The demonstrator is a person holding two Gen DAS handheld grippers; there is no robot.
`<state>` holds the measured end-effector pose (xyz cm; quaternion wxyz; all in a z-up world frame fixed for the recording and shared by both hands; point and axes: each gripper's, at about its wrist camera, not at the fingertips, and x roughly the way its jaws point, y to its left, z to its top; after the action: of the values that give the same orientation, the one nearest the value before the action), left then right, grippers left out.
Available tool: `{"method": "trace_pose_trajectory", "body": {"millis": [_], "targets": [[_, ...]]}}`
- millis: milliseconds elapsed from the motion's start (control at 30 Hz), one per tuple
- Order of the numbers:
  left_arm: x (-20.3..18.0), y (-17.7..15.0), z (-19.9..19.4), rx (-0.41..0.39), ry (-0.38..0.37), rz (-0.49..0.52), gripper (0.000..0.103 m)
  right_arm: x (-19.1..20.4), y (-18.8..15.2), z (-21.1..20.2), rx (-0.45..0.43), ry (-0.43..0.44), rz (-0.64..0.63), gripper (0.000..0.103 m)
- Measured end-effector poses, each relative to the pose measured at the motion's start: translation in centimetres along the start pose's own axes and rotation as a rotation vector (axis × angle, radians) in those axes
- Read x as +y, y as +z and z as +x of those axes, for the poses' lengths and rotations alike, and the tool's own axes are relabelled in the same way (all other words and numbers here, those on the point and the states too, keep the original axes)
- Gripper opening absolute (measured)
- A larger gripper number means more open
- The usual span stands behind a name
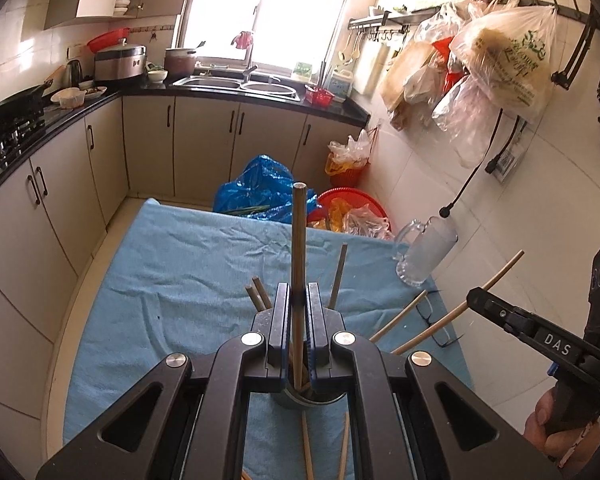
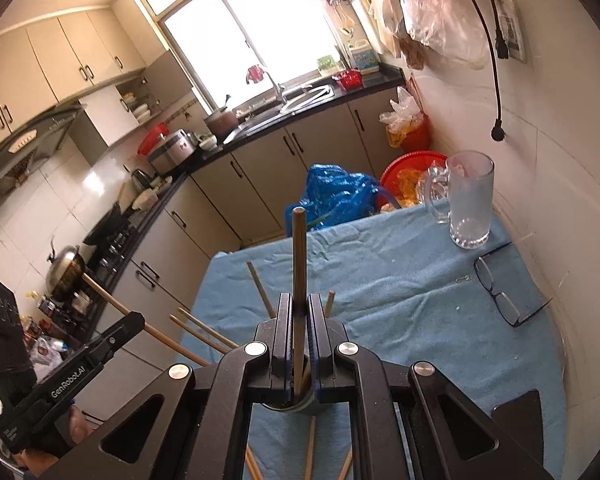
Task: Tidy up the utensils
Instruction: 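Lower both chopsticks into the black cup and open both tools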
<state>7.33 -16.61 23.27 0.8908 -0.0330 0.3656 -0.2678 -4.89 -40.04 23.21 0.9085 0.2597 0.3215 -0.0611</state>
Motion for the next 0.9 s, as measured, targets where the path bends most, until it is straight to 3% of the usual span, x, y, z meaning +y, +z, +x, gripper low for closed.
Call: {"method": "trace_pose_trajectory", "body": {"millis": [433, 800, 900], "targets": [[0.7, -1.3, 2.1, 0.050, 0.012, -0.005, 0.006, -0.4, -2.0, 3.8, 0.081, -0.039, -0.016, 0.007], [1.2, -1.2, 2.9, 0.061, 0.020, -0.017, 0.006, -0.4, -1.9, 4.8, 0.101, -0.054, -0.011, 0.009], [1.4, -1.1, 2.8, 0.058, 0.019, -0.024, 0.006, -0.4, -1.6, 4.4, 0.094, -0.051, -0.010, 0.014]]}}
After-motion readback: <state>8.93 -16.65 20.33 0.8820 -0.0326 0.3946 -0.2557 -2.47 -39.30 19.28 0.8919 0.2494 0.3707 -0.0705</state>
